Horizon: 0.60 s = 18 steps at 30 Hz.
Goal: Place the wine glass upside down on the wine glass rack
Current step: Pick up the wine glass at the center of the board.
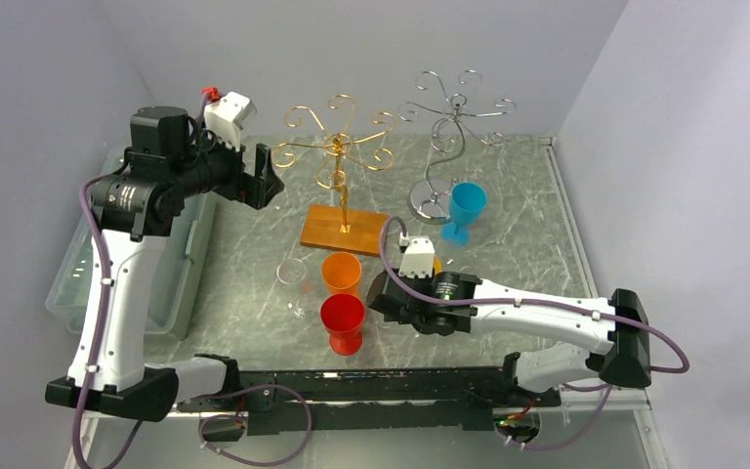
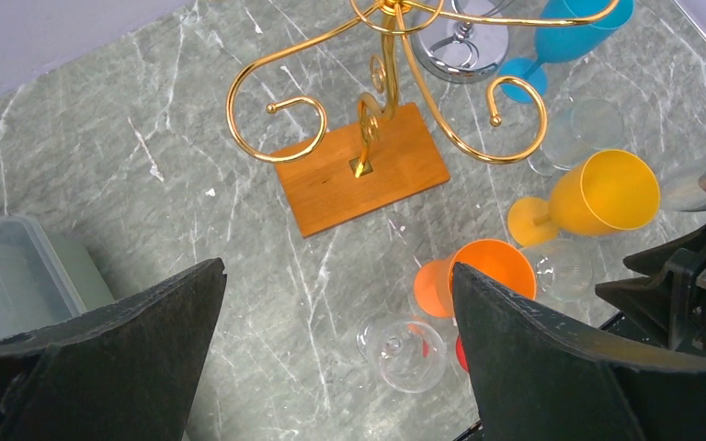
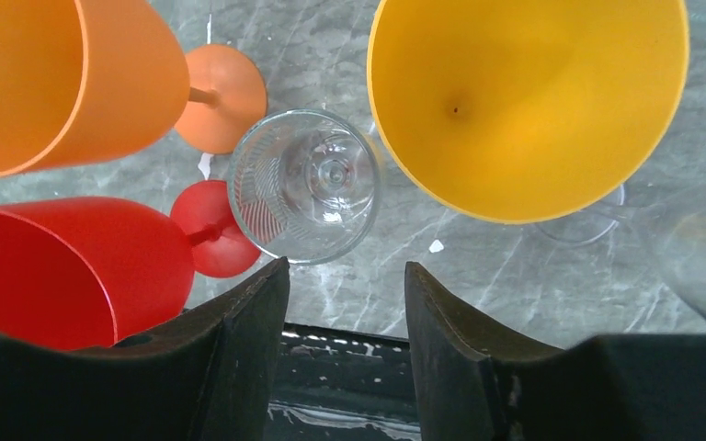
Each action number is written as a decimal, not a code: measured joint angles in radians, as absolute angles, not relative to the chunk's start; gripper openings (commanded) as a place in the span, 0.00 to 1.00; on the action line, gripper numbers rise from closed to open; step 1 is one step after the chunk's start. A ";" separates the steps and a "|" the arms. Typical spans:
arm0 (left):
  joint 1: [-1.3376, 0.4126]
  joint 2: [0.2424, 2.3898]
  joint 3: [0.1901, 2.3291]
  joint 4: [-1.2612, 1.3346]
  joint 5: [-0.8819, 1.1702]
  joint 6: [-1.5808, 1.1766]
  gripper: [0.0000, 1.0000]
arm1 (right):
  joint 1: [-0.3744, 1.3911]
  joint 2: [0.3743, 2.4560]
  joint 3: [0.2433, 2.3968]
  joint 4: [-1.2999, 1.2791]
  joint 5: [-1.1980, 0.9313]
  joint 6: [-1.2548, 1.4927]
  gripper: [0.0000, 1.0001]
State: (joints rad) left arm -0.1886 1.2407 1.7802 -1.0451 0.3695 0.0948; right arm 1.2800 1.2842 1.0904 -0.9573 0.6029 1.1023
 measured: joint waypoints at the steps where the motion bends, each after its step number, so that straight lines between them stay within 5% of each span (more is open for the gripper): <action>1: -0.189 1.236 1.777 -1.045 0.371 0.095 0.99 | 1.280 1.288 1.087 -0.952 0.605 1.117 0.51; 18: -0.189 1.220 1.773 -1.063 0.388 0.121 1.00 | 1.280 1.388 1.025 -0.878 0.729 1.267 0.46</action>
